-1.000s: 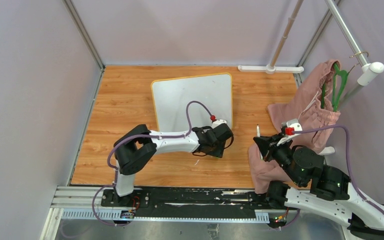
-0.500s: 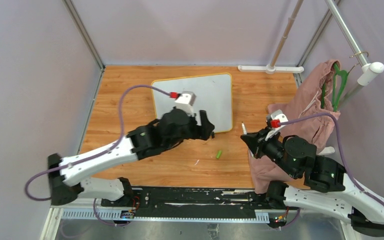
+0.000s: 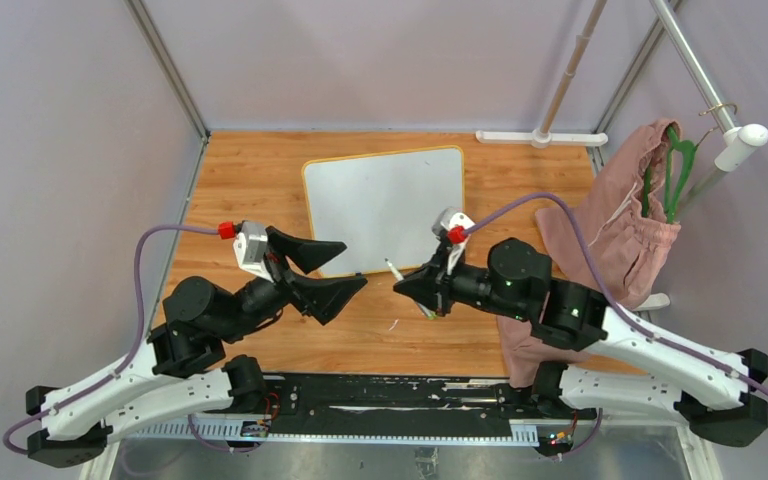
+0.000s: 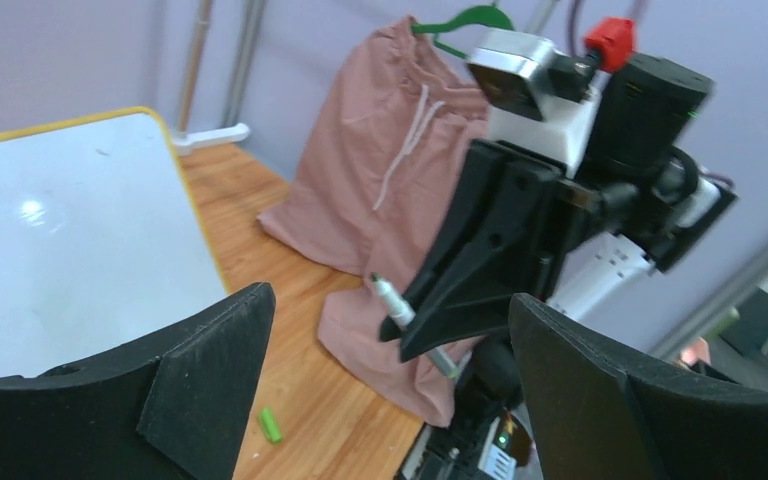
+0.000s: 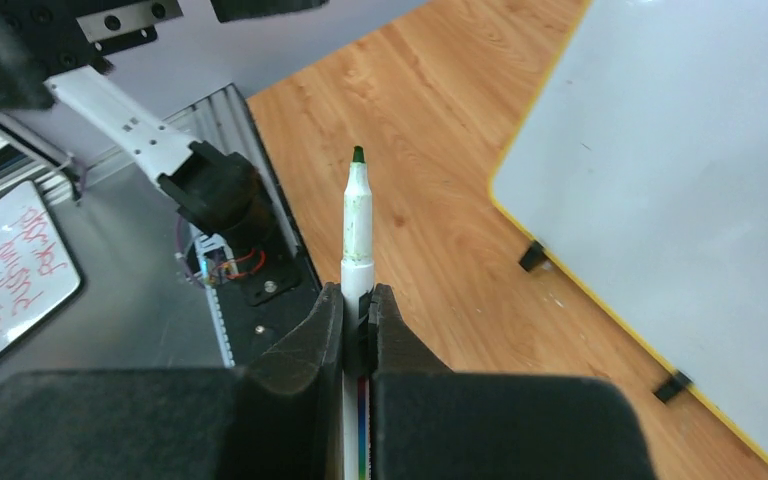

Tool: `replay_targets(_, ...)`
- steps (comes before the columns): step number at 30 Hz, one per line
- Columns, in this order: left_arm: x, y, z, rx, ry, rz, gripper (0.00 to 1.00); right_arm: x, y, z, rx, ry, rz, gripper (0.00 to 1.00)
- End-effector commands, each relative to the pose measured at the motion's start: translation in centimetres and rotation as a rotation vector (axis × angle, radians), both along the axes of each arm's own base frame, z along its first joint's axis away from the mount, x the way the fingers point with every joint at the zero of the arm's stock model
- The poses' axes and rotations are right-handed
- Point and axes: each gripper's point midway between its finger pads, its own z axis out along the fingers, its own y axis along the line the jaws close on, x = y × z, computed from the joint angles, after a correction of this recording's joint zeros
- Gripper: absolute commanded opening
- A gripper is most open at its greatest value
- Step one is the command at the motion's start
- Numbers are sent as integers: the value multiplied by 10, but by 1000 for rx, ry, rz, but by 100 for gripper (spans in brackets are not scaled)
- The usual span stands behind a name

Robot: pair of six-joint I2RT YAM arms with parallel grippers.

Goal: Write a sentence on the whiteboard
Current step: Place the pen cap at the center of the board.

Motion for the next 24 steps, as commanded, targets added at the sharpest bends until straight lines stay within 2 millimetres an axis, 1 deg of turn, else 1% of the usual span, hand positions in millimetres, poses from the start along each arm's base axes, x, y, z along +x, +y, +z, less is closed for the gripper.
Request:
replay_targets(1, -36, -6, 16, -42, -101, -191, 91, -29, 34, 50, 150, -19, 216, 0)
replay_targets(3, -44, -8, 16, -25, -108, -235, 90, -35, 42, 55, 155, -11, 263, 0)
replay_targets(6, -48, -3, 15, 24, -99, -241, 89, -40, 44, 58, 122, -2, 303, 0)
replay_targets(11, -60, 9, 14, 100, -151, -271, 90, -61, 35, 55, -15, 34, 425, 0)
replay_targets(13, -66, 9, 10, 150, -168, -305, 91, -70, 30, 53, -68, 54, 476, 0)
replay_targets(15, -68, 6, 6, 186, -163, -330, 91, -75, 24, 53, -107, 64, 501, 0)
replay_targets(17, -68, 4, 8, 168, -159, -332, 90, -76, 21, 55, -106, 58, 494, 0)
replay_targets(20, -69, 0, 17, 77, -160, -340, 89, -76, 20, 64, -40, 33, 485, 0)
replay_targets(21, -69, -3, 20, 45, -159, -345, 88, -76, 21, 64, -22, 30, 481, 0)
replay_targets(24, -66, -8, 28, -24, -146, -343, 85, -77, 24, 76, 56, 5, 484, 0)
